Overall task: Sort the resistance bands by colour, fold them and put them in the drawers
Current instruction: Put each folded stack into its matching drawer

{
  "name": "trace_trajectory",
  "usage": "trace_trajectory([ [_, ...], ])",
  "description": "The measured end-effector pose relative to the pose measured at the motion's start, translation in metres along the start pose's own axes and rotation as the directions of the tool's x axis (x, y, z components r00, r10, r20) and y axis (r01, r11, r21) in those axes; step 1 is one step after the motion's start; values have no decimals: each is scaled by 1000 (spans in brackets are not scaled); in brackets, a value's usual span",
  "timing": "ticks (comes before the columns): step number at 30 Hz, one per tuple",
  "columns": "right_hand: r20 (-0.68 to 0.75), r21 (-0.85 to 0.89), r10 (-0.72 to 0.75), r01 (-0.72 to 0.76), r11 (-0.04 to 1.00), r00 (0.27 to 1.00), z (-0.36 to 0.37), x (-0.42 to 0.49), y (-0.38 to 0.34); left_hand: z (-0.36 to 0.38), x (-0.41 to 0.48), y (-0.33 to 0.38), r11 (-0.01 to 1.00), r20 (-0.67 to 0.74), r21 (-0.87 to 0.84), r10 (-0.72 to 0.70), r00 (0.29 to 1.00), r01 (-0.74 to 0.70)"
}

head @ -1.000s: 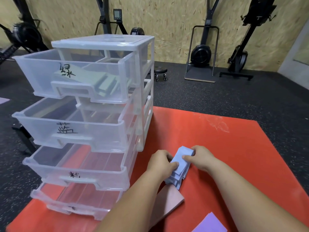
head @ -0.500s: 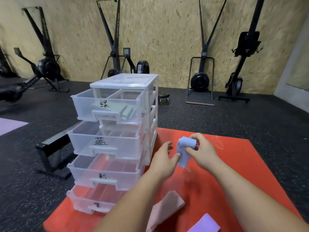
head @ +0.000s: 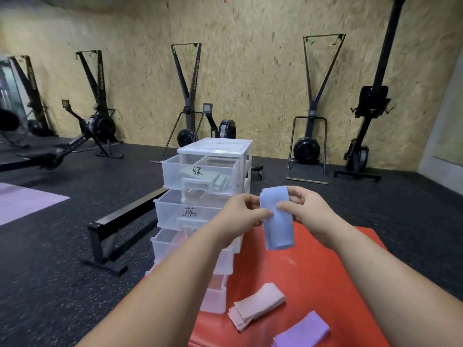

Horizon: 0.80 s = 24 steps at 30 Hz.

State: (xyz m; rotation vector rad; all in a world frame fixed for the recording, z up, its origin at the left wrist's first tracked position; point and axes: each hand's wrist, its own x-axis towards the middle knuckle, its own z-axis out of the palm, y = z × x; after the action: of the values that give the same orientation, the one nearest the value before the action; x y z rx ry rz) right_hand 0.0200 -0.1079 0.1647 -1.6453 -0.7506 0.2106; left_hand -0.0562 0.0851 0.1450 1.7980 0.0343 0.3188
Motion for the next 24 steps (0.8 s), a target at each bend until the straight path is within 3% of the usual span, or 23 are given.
trace_trajectory([
  [4, 17, 71, -19, 18, 997, 1000, 39, -7, -12, -24, -29, 8, 997, -123, -75, 14, 992, -24],
  [9, 124, 16, 6, -8, 1000, 992, 81, -9, -9, -57, -61, 5, 989, -221, -140, 14, 975, -46],
  [14, 118, -77, -44, 53, 996, 992, 115, 7, -11, -98, -77, -15, 988, -252, -151, -4, 968, -35],
  [17, 135, -309, -116, 153, 939, 984, 127, 32, -19, -123, -77, -37, 997, -302, 68, -4, 953, 25],
  [20, 183, -544, -130, 210, 812, 975, 135, 65, -32, -148, -73, -60, 936, -376, 331, 13, 927, 121],
  [24, 278, -624, -76, 240, 744, 958, 149, 102, -57, -170, -66, -80, 837, -460, 498, 34, 887, 226],
])
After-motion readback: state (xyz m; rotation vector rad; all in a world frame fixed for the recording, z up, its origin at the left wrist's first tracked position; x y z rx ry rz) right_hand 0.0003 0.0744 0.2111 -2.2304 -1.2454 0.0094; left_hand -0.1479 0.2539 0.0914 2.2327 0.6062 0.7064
